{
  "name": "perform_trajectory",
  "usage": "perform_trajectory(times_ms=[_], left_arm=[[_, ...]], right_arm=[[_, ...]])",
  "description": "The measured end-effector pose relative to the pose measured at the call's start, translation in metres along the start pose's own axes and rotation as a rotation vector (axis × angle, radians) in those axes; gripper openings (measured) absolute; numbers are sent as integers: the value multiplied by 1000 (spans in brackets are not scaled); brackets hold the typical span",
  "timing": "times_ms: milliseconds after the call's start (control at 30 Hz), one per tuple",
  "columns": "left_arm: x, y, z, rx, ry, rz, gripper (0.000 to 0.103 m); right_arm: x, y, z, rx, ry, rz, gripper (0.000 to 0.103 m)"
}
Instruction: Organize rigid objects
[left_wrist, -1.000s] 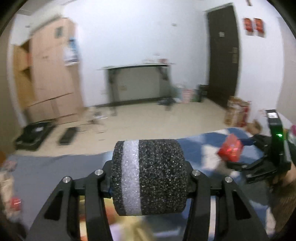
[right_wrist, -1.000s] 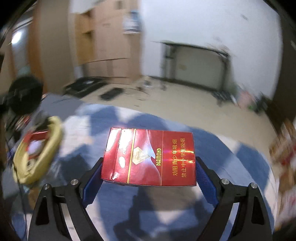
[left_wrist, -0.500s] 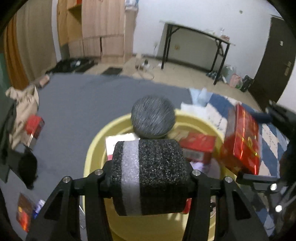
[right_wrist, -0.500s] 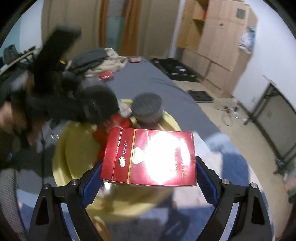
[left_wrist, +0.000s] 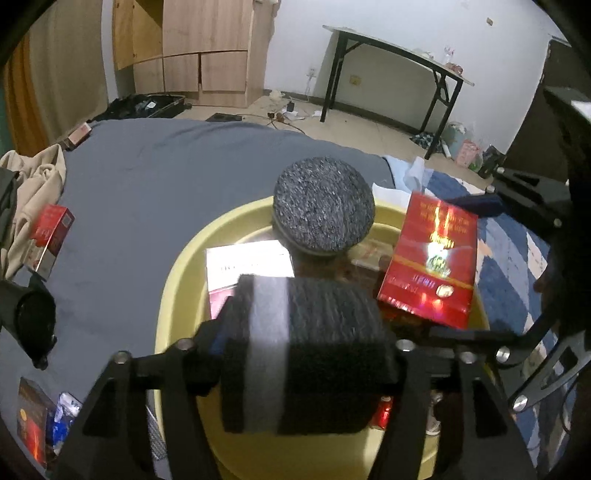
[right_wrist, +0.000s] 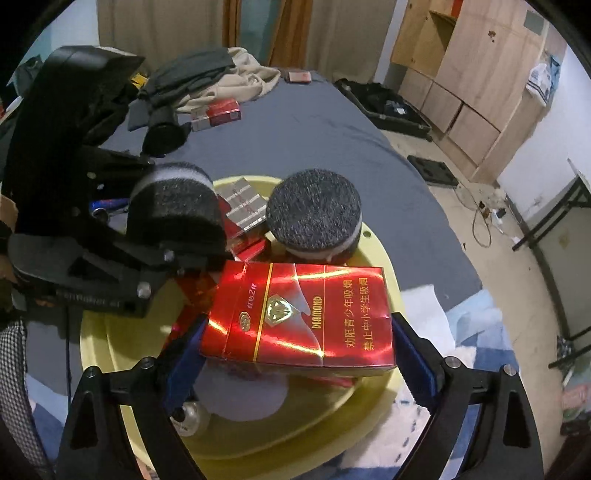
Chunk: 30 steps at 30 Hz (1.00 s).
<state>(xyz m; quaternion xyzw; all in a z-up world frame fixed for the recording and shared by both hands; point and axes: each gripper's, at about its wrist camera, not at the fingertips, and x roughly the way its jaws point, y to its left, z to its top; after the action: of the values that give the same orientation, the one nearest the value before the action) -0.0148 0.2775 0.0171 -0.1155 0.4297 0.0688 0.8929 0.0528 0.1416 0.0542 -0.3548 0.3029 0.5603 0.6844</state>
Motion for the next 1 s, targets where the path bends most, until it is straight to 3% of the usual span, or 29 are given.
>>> perform_trajectory(times_ms=[100,200,267,433,500,533,600,667,800,900,1000], left_arm=[[-11,-1,1,-3,-37,-18,75],[-26,-6,6,-10,-87,-21,103],[-36,-11,7,-26,-118,-20,103],[-59,-29,7,-70,-169,-5,103],[-75,-40,4,-95,-238,5,103],[-82,-45,3,-117,-276,35,103],[-91,-57,-5,-202,-335,164,103],[-91,-70,-16,-279,-322,268,103],[-80,-98,-51,-367,-253,295,103],[-65,-115,-80,-419,-176,295,103],[-52,-132,-101,-428,-150,349,103]], right_arm=[[2,0,-10,9,4,16,95],[-3,-8,-19,61,-49,41,97],[-15,-14,-25,103,-115,57,102],[-54,-30,-46,186,-232,62,103],[-67,-33,-59,208,-265,49,103],[-73,-34,-71,208,-280,37,103],[-80,-33,-87,193,-291,0,103],[-87,-35,-111,170,-288,-31,103],[-90,-41,-155,224,-325,-12,103],[-80,-37,-181,221,-270,-10,103],[-67,-26,-194,192,-236,-15,103]])
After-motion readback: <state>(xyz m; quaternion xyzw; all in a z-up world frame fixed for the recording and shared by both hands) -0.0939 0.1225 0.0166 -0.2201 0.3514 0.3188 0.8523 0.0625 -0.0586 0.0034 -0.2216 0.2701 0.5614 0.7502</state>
